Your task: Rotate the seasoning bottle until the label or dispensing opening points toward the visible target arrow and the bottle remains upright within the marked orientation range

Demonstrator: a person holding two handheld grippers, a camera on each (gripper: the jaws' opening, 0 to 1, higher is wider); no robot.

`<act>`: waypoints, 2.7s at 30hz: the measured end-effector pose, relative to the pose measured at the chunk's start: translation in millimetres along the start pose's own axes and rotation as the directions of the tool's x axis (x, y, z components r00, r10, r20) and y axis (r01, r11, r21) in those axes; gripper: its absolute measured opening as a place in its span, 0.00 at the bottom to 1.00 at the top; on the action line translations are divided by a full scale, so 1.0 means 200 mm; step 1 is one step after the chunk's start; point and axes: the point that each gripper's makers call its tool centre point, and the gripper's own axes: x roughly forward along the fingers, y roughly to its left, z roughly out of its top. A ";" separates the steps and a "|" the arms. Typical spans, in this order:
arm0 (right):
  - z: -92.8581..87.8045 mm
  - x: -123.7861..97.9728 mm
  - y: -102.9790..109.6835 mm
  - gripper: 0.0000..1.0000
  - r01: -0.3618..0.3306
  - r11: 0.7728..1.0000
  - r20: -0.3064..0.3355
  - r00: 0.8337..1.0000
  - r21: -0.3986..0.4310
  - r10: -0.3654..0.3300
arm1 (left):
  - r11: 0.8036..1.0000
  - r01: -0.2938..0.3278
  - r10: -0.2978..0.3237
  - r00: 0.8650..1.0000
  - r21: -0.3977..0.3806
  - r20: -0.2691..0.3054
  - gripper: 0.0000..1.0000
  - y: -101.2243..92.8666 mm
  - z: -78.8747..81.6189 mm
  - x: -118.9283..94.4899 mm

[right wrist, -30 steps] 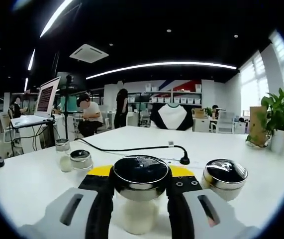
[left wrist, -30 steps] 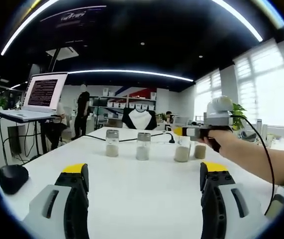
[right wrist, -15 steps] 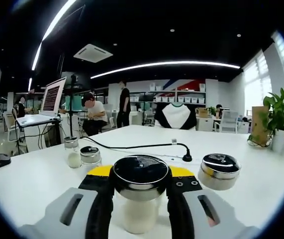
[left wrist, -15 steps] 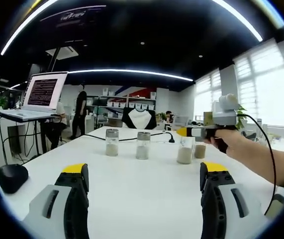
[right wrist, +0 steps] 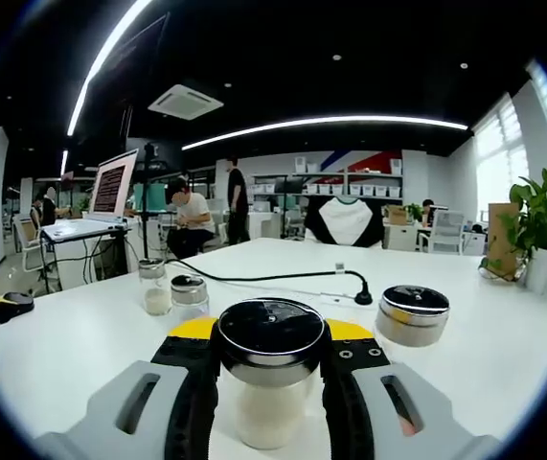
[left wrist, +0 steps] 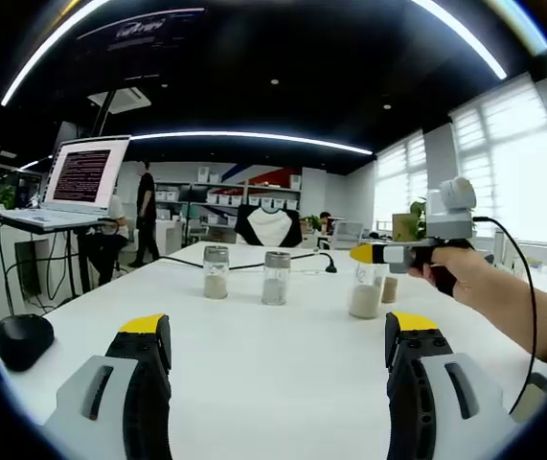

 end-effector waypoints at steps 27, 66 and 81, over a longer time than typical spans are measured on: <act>-0.03 -0.22 0.05 0.40 -0.045 0.999 -0.016 0.999 -0.007 0.045 | 1.000 0.018 -0.018 1.000 0.002 -0.004 0.98 -0.03 0.00 0.01; -0.07 -0.45 0.11 0.40 -0.137 0.991 -0.004 0.991 -0.006 0.137 | 0.999 0.021 -0.020 1.000 0.025 -0.005 0.98 -0.03 -0.01 0.01; -0.06 -0.45 0.11 0.40 -0.141 0.990 -0.001 0.990 -0.010 0.141 | 0.997 0.011 -0.011 1.000 0.074 -0.002 1.00 -0.04 0.01 0.00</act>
